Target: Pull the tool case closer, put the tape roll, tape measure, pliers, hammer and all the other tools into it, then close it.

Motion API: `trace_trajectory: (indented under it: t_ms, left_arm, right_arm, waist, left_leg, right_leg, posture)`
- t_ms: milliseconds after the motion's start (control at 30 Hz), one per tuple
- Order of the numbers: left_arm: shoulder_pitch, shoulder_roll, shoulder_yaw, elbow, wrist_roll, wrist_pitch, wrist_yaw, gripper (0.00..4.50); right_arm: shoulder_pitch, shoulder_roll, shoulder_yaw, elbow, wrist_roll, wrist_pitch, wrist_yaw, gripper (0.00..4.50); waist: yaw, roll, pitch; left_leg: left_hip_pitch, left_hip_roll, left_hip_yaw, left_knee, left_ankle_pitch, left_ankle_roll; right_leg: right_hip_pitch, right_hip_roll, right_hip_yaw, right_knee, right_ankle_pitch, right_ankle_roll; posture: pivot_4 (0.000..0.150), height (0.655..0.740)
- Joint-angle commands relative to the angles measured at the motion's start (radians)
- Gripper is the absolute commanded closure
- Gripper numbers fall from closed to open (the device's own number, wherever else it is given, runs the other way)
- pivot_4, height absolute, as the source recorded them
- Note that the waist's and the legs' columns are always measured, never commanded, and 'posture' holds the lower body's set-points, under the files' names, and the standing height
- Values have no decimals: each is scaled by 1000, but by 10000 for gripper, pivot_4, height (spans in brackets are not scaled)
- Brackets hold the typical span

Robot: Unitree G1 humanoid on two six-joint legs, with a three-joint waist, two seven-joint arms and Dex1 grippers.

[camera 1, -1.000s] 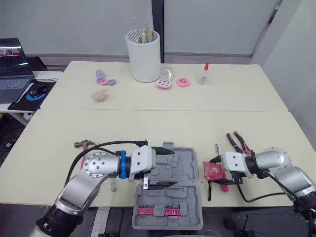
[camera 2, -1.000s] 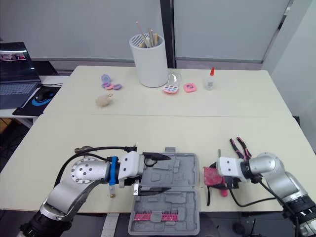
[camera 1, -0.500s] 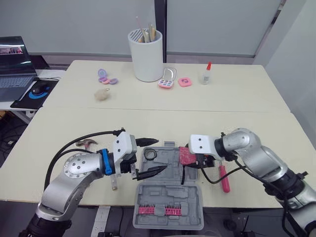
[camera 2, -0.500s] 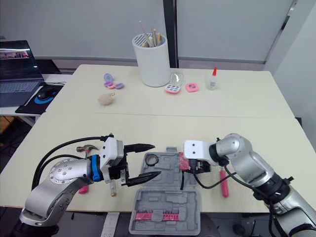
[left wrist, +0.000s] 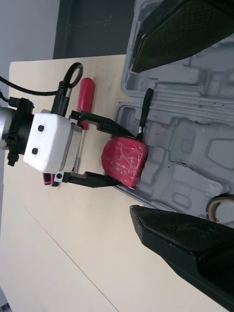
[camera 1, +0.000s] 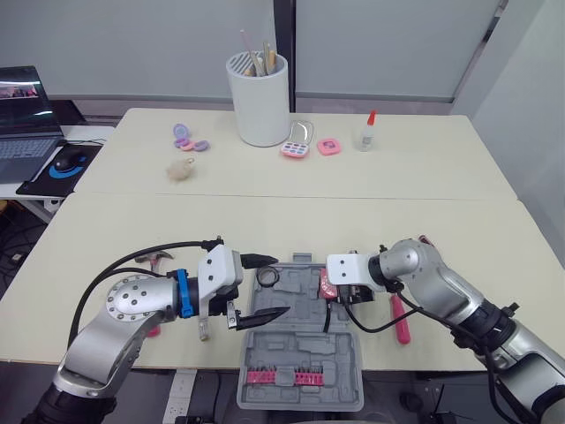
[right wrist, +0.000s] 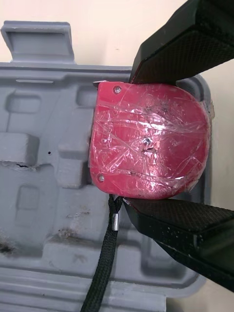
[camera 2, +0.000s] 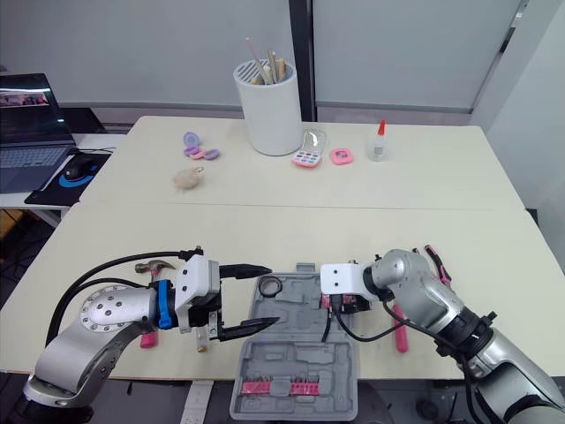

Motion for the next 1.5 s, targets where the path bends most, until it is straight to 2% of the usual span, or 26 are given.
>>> trace_trajectory:
  t_ms: [33, 200, 267, 333, 367, 733, 800, 1000, 1167, 1300, 1500]
  left_arm:
    - [-5, 0, 1, -12, 1, -16, 3, 0]
    - [-2, -1, -1, -20, 6, -14, 10, 0]
    - [1, 0, 0, -22, 7, -14, 11, 0]
    - [3, 0, -1, -22, 10, -14, 11, 0]
    - [3, 0, -2, -22, 11, -14, 12, 0]
    - [-28, -8, -21, 1, 21, -21, 13, 0]
    - [-37, -7, -22, 7, 20, -23, 7, 0]
    - [-67, -15, -26, 27, 10, -26, 2, 0]
    - [-75, -12, -23, 40, 10, -31, -9, 0]
    - [-78, -10, -26, 49, 12, -37, -16, 0]
    - [-93, -12, -33, 61, 20, -41, -25, 0]
  right_arm:
    - [-17, 13, -4, 16, -24, -29, -11, 13943]
    - [-1, 13, -3, 28, -41, -58, -6, 13943]
    - [7, 12, -5, 21, -41, -61, 0, 6691]
    - [11, 13, -13, 9, -37, -69, 1, 1497]
    - [14, 18, -22, -1, -28, -69, 0, 677]
    - [27, -69, -191, -181, 133, 2, 91, 677]
    - [48, -65, -250, -198, 202, 28, 90, 677]
    - [152, -12, -384, -132, 312, -118, 1, 677]
    - [224, 11, -409, -64, 320, -229, -61, 16627]
    - [261, 25, -388, -41, 321, -273, -71, 26071]
    - [280, 65, -363, 14, 308, -326, -101, 26071]
  waist:
    - [0, 0, 0]
    - [0, 0, 0]
    - [0, 0, 0]
    - [0, 0, 0]
    - [0, 0, 0]
    - [1, 0, 0]
    - [1, 0, 0]
    - [1, 0, 0]
    - [0, 0, 0]
    - [-3, 0, 0]
    - [-2, 0, 0]
  left_leg:
    - [0, 0, 0, 0, 0, 0]
    - [0, 0, 0, 0, 0, 0]
    - [0, 0, 0, 0, 0, 0]
    - [0, 0, 0, 0, 0, 0]
    - [0, 0, 0, 0, 0, 0]
    - [0, 0, 0, 0, 0, 0]
    - [0, 0, 0, 0, 0, 0]
    - [0, 0, 0, 0, 0, 0]
    - [0, 0, 1, 0, 0, 0]
    - [0, 0, 0, 0, 0, 0]
    - [0, 0, 1, 0, 0, 0]
  right_leg:
    - [0, 0, 0, 0, 0, 0]
    - [0, 0, 0, 0, 0, 0]
    - [0, 0, 0, 0, 0, 0]
    - [0, 0, 0, 0, 0, 0]
    - [0, 0, 0, 0, 0, 0]
    - [0, 0, 0, 0, 0, 0]
    - [0, 0, 0, 0, 0, 0]
    - [0, 0, 0, 0, 0, 0]
    - [0, 0, 0, 0, 0, 0]
    - [0, 1, 0, 0, 0, 0]
    - [0, 0, 1, 0, 0, 0]
  posture:
    - [1500, 7400]
    - [1500, 7400]
    - [1500, 7400]
    - [1500, 7400]
    - [1500, 7400]
    - [1500, 7400]
    - [1500, 7400]
    - [1500, 7400]
    - [1500, 7400]
    - [1500, 7400]
    - [1500, 7400]
